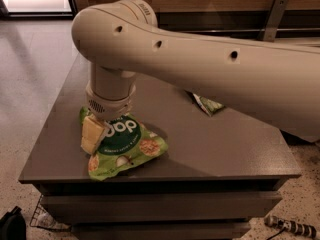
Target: Move green rice chip bag near blue chip bag
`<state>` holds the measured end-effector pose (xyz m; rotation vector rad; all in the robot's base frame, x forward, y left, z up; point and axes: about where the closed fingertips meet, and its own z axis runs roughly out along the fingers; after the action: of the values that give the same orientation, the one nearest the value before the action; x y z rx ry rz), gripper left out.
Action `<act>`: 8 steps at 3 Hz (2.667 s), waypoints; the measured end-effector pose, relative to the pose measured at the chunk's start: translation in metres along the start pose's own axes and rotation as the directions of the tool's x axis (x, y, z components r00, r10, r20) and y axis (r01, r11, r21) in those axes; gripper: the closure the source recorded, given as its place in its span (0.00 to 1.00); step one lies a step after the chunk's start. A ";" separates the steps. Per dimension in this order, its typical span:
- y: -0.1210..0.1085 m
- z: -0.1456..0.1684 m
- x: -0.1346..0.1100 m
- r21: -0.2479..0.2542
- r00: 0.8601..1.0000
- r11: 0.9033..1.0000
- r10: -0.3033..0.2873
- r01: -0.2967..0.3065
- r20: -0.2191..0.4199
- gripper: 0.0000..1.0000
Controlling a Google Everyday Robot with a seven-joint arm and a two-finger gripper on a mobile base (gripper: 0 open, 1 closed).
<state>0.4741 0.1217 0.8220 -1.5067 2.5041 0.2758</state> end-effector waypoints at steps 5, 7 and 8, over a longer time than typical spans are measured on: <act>-0.041 -0.073 -0.005 0.139 0.992 0.990 0.016 -0.034 0.128 1.00; -0.129 -0.151 -0.027 0.268 0.976 0.958 0.048 -0.104 0.210 1.00; -0.180 -0.172 -0.047 0.297 0.971 0.945 0.069 -0.137 0.227 1.00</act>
Offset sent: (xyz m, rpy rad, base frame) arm -0.0007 0.0004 -0.0001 -0.0011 -0.0005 0.0018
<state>0.6414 0.0334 0.9906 -1.1595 2.3270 0.0496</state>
